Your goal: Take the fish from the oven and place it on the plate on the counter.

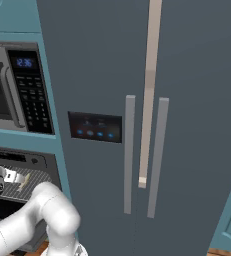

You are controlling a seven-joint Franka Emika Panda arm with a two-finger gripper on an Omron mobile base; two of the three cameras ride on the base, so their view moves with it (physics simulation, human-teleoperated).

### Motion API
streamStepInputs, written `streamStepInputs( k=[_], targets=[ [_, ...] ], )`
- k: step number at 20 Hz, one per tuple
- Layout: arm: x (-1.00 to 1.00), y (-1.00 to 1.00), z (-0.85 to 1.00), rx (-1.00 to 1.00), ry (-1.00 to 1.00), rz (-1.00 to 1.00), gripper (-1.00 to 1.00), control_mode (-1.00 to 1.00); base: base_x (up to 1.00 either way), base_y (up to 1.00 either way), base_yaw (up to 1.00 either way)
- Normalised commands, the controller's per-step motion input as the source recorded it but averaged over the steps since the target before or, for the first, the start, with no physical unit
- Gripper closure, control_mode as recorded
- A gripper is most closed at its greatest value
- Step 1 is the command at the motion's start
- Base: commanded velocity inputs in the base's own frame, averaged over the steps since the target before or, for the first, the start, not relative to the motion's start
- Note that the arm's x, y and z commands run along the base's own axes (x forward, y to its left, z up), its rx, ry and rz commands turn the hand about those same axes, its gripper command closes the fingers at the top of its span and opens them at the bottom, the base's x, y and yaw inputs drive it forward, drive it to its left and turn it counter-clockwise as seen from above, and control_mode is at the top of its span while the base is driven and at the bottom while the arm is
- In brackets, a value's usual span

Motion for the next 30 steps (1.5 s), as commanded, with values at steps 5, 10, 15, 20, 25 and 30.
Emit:
streamStepInputs(
  k=[5,10,15,20,25,30],
  targets=[
    [0.08,0.09,-0.20,-0.01,0.00,0.00,-1.00,-1.00,0.00,0.00,0.00],
    [0.21,0.06,-0.13,0.00,0.00,0.00,-1.00,-1.00,0.00,0.00,0.00],
    [0.48,0.00,-0.16,0.00,0.00,0.00,-1.00,-1.00,0.00,0.00,0.00],
    [0.26,0.00,-0.35,0.00,0.01,0.00,-1.00,-1.00,0.00,0.00,0.00],
    [0.00,0.00,-0.43,0.00,0.00,0.00,-1.00,-1.00,0.00,0.00,0.00],
    [0.00,0.00,-0.22,0.00,0.00,0.00,-1.00,-1.00,0.00,0.00,0.00]
  ],
)
